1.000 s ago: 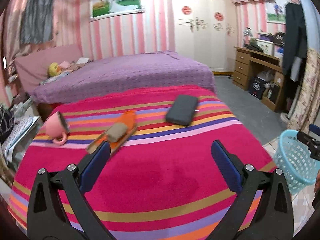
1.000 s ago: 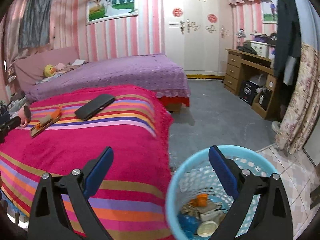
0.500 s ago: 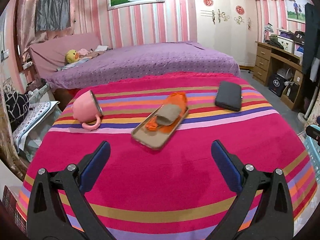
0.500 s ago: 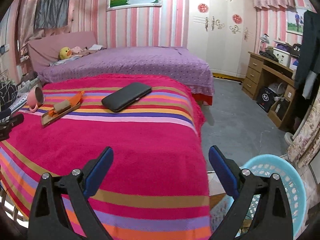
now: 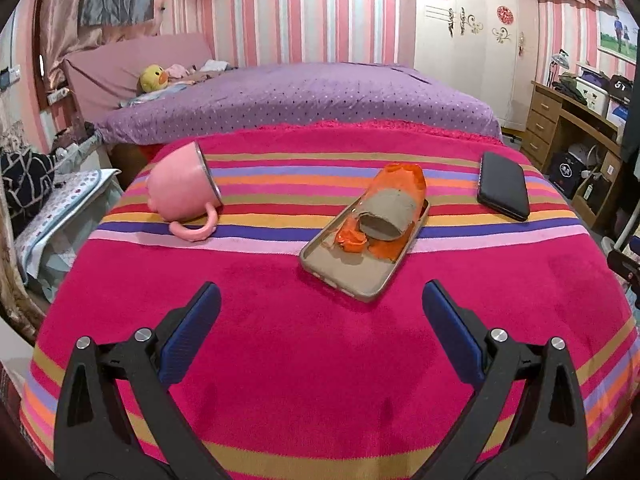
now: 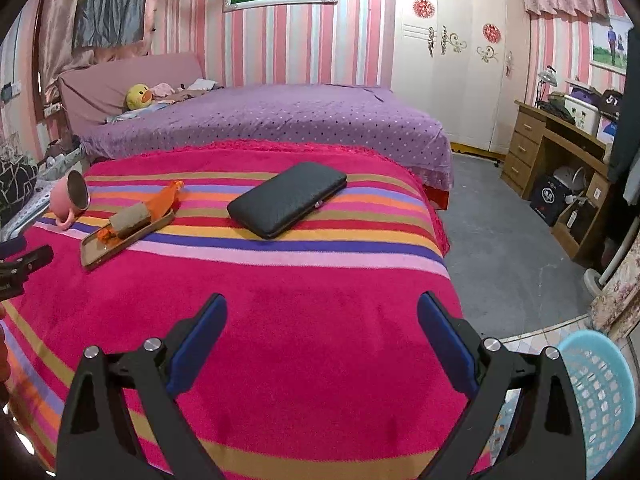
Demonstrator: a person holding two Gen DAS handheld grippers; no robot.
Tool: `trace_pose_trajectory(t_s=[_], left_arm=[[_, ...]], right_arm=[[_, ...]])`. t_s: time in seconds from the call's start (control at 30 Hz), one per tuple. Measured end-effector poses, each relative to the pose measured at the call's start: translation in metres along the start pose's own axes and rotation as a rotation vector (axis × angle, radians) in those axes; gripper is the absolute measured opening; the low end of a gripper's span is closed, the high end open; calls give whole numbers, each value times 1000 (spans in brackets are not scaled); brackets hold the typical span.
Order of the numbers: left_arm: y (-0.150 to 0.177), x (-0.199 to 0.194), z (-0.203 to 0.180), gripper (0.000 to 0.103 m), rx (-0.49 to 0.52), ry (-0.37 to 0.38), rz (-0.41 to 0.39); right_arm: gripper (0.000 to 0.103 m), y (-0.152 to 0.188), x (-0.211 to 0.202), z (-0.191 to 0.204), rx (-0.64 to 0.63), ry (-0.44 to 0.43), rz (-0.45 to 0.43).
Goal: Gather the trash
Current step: 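Move both tools back over the bed toward the tray, then grasp the grey sponge roll on the tray with the left tool, then grasp the orange plastic bag on the tray with the right tool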
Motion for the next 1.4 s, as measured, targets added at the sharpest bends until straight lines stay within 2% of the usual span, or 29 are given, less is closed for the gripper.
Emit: trace_pose_trajectory(t_s=[0.1, 0.3, 0.4, 0.47, 0.57, 0.67, 0.8, 1.0, 1.13, 1.23, 1.4], left_arm=[[-7, 11, -2, 97, 19, -8, 1], [-27, 33, -6, 97, 20, 27, 13], [-40, 48, -19, 97, 60, -4, 21], [-46, 60, -27, 93, 86, -5, 39], [-50, 76, -37, 85, 99, 27, 77], [-50, 91, -46, 77, 123, 20, 108], [-51, 101, -52, 51, 131, 62, 142], [-51, 80, -49, 46, 140, 86, 77], [-53, 48, -31, 46, 90, 97, 30], [-50, 24, -7, 46, 62, 44, -7], [-34, 1, 41, 46, -2, -54, -22]], right_arm=[[94, -6, 9, 3, 19, -12, 6], [94, -16, 37, 9, 9, -24, 43], [94, -20, 48, 7, 13, -23, 56], [94, -21, 52, 4, 31, -36, 63], [94, -22, 56, 0, 49, -40, 65], [94, -24, 59, -3, 67, -38, 60], [94, -23, 66, -5, 84, -41, 67], [94, -23, 71, -2, 94, -53, 67], [94, -25, 72, 12, 73, -71, 67], [94, -26, 73, 26, 52, -88, 70], [94, -27, 72, 63, 14, -165, 80]])
Point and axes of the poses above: each gripper's, at about its wrist camera, not at the fingertips, and x roughly the way its jaws point, z to its left, y to its underside, the point moved 1 cm from there along x, roughly the way its jaws point, and after that the axes turned 2 degrees about z, right-handed, at the moved point
